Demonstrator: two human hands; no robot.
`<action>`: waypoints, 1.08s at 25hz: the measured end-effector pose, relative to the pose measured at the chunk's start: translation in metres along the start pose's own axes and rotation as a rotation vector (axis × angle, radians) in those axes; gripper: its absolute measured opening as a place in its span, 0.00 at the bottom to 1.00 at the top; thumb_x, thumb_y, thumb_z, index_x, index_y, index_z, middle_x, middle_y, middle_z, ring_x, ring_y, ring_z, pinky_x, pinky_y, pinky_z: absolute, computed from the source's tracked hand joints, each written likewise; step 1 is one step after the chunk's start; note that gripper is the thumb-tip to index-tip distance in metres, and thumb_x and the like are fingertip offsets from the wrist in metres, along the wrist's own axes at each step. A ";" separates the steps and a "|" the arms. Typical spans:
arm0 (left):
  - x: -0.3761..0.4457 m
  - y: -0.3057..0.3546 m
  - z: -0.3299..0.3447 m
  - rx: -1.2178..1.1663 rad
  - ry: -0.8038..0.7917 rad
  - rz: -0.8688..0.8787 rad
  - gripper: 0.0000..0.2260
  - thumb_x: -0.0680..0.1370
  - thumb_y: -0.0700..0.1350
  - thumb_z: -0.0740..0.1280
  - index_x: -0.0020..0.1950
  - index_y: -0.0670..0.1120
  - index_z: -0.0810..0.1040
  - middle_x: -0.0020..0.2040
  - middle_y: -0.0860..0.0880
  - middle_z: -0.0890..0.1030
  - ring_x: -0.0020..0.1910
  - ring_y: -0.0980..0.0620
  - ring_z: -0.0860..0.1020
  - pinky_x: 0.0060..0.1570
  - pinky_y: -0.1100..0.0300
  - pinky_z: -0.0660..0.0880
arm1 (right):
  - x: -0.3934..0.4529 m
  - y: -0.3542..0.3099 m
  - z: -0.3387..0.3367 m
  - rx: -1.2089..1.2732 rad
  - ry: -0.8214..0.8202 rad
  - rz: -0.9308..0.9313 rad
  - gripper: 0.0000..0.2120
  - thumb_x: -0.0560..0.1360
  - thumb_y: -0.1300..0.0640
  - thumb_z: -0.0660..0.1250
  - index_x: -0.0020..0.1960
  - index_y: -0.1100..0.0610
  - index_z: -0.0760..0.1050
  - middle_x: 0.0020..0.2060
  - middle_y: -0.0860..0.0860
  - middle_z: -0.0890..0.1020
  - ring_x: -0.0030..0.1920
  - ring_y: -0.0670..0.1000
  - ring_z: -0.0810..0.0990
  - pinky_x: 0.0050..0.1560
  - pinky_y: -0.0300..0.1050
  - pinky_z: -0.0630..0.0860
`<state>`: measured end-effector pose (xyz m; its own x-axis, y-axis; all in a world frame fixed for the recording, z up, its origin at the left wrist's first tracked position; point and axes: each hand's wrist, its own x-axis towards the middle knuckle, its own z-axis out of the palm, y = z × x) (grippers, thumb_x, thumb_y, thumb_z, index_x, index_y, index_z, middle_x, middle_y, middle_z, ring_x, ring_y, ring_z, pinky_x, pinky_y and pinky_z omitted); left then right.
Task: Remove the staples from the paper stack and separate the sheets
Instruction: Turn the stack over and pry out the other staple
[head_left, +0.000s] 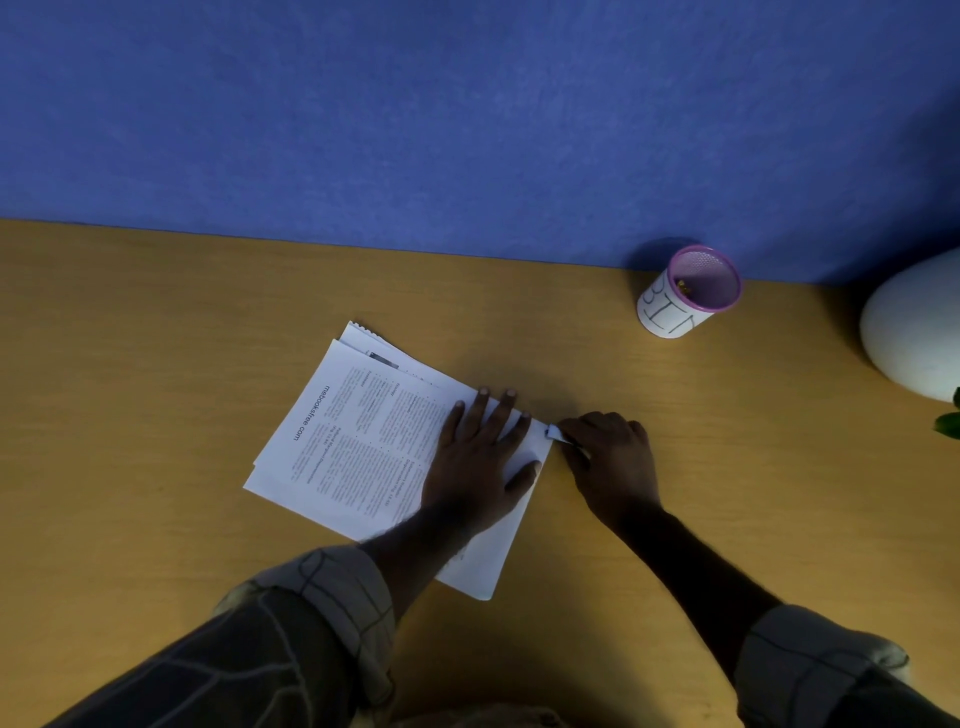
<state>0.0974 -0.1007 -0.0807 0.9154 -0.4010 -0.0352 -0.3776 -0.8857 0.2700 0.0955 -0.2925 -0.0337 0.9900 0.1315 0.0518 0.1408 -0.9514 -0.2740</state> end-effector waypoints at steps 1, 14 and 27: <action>0.000 0.000 0.001 -0.008 0.001 0.002 0.28 0.81 0.64 0.54 0.78 0.53 0.64 0.82 0.47 0.58 0.81 0.42 0.53 0.79 0.42 0.53 | 0.002 0.000 -0.002 -0.012 -0.002 -0.028 0.11 0.71 0.61 0.73 0.53 0.54 0.81 0.45 0.51 0.84 0.46 0.54 0.80 0.47 0.48 0.70; 0.001 -0.003 0.005 -0.009 0.022 0.013 0.28 0.80 0.64 0.56 0.77 0.54 0.64 0.82 0.47 0.60 0.81 0.41 0.54 0.78 0.40 0.55 | 0.023 0.004 0.000 0.088 -0.111 -0.096 0.08 0.73 0.56 0.72 0.52 0.49 0.83 0.45 0.47 0.84 0.46 0.51 0.79 0.47 0.48 0.71; 0.000 -0.002 0.004 -0.016 0.024 0.009 0.28 0.80 0.63 0.56 0.78 0.53 0.64 0.82 0.48 0.58 0.81 0.41 0.54 0.78 0.40 0.55 | 0.039 0.010 0.000 0.189 -0.268 -0.092 0.10 0.75 0.52 0.70 0.56 0.49 0.82 0.47 0.46 0.84 0.49 0.49 0.80 0.51 0.54 0.77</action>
<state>0.0975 -0.0998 -0.0853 0.9150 -0.4033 -0.0091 -0.3840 -0.8779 0.2860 0.1353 -0.2974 -0.0342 0.9377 0.3069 -0.1627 0.2050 -0.8671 -0.4541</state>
